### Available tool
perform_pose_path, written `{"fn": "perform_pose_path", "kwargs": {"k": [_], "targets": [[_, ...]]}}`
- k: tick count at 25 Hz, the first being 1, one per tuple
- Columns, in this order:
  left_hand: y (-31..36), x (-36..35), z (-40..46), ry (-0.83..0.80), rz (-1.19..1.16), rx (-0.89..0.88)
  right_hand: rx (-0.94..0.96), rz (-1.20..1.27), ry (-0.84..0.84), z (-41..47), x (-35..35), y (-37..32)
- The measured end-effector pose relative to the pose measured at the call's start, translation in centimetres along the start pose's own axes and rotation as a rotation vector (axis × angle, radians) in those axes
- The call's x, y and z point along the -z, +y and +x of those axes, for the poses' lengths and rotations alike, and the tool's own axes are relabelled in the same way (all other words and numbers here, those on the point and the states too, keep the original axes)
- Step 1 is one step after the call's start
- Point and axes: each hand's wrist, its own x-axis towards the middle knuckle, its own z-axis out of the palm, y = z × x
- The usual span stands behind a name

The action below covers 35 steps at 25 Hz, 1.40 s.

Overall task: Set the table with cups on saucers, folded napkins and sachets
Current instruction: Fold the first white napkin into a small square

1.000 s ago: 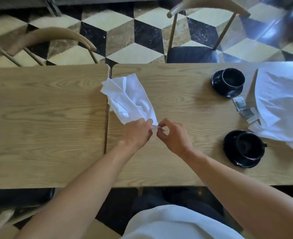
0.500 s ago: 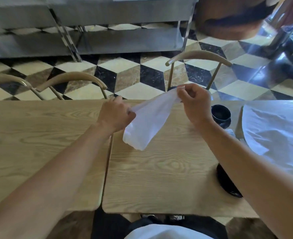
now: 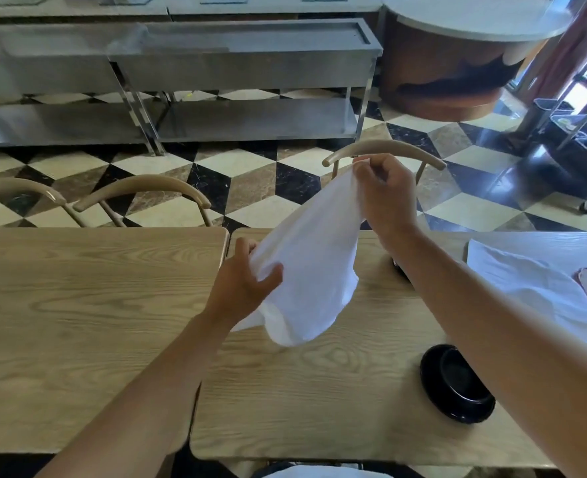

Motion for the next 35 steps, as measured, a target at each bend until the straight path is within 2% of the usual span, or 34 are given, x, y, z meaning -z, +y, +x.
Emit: {"fn": "perform_pose_path", "kwargs": {"k": [2,4,7,10,15,20,24,27,30,35], "targets": [[0.2,0.7,0.2,0.041,0.004,-0.039,-0.076,0.024,0.043,0.7,0.3,0.0],[0.0,1.9,0.5,0.152,-0.023,-0.097,-0.132,0.03,0.081,1.3,0.8,0.4],[-1.2,4.3,0.9,0.279,0.071,-0.192,-0.154,0.02,0.133,2.1,1.8,0.8],[-2.9,6.6,1.2,0.337,0.073,-0.087,-0.197,0.005,0.169,3.4,2.7,0.9],[-3.4,9.9,4.6,0.412,-0.36,0.219,-0.236,0.019,0.144,5.7,3.6,0.7],[1.8,13.5,10.9,0.537,-0.698,0.281,-0.306,0.193,0.163,9.4,4.5,-0.7],[4.0,14.1,9.8,0.575,-0.521,0.036,-0.248,0.26,0.08,8.6,5.9,0.8],[1.4,12.0,5.7,0.525,-0.243,-0.076,-0.108,0.025,0.045,5.5,7.2,4.3],[-2.9,8.5,0.8,0.483,-0.073,0.08,-0.053,-0.187,-0.035,0.4,8.1,8.9],[-9.7,2.8,-8.2,0.328,-0.09,0.362,-0.248,-0.353,-0.177,-8.8,9.0,16.4]]}}
